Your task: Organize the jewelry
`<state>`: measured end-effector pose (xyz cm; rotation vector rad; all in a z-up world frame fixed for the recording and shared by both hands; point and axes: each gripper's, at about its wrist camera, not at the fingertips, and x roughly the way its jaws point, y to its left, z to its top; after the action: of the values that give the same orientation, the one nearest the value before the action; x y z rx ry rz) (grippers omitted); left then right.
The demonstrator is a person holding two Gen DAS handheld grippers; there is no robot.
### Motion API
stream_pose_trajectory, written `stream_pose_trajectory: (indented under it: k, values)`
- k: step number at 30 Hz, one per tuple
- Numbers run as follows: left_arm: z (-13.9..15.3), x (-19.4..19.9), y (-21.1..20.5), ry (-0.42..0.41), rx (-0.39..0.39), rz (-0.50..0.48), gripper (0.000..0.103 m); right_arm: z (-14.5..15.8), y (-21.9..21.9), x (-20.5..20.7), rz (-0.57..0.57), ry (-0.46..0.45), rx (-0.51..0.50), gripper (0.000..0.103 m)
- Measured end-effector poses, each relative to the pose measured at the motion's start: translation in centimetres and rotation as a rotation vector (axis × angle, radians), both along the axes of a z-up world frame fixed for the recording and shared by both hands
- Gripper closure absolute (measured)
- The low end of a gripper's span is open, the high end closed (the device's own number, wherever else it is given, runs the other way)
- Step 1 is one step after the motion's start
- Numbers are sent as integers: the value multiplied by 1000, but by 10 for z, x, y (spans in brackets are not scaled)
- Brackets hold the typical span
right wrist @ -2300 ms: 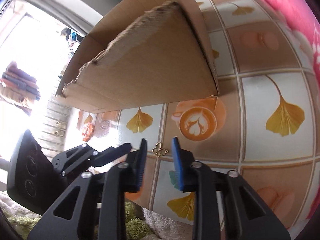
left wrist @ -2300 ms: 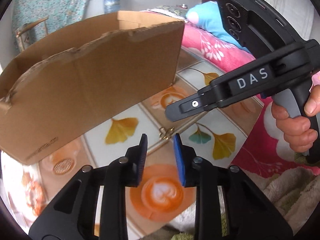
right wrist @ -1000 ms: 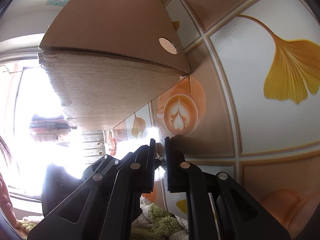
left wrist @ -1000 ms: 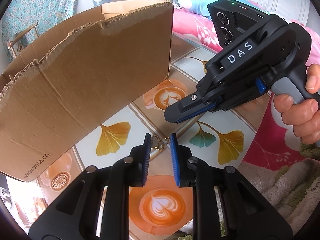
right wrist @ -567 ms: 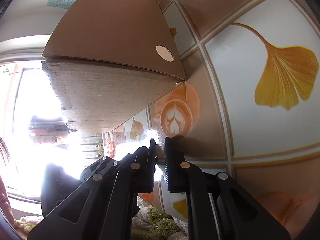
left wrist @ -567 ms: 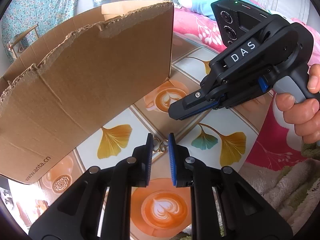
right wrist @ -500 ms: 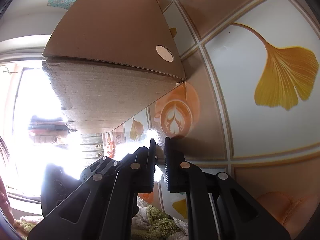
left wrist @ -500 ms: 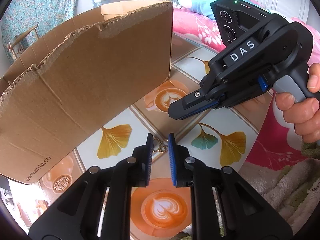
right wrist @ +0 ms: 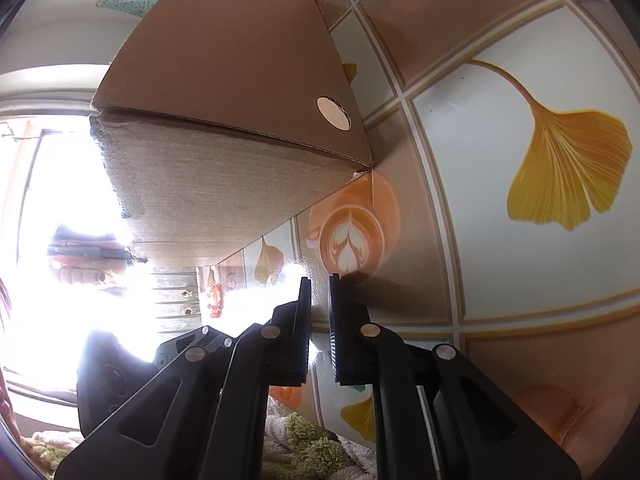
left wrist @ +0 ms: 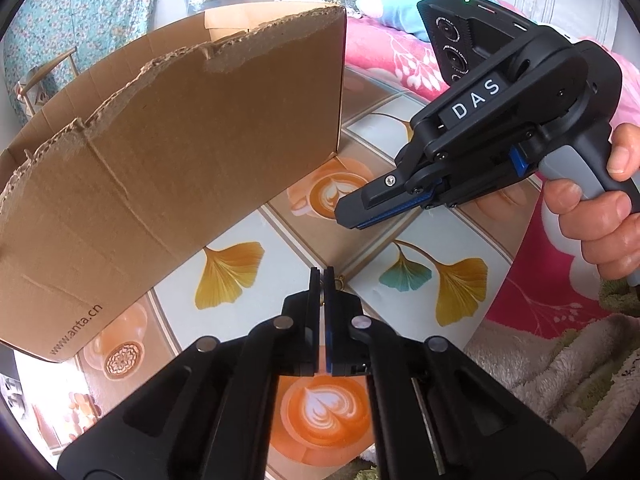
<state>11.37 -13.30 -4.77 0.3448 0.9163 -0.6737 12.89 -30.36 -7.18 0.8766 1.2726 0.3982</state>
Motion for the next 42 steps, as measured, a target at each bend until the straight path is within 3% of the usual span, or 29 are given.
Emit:
stream_pose_trajectory:
  k: [3,7,12,22,24,27,29,36,42]
  values:
    - [2,-3,4,-1,-2,2,102,5,3,0,3,-13,-15,94]
    - [6,-8,11,-4,-4,-1,85,12,12,-2,31,-33,-57,94]
    - [4,-14,18,6,-5,-7,84,8,24,-2,36,2,24,94]
    - [-3,-18,32,32,-41,2,85,-8,46,5,10,118,65,92]
    - [-4,-17,34,27,-39,-3,85,-8,49,6,-1,136,82,86]
    - [-4,-13,32,23,-38,-5,85,-6,50,5,-9,155,100,70]
    - [-3,-13,25,21,-36,-7,85,0,55,6,-12,151,69,61]
    - [-4,-18,22,14,-40,-9,85,2,60,8,-26,176,27,59]
    - [-6,-19,23,11,-48,-12,85,-3,68,11,-21,189,49,59]
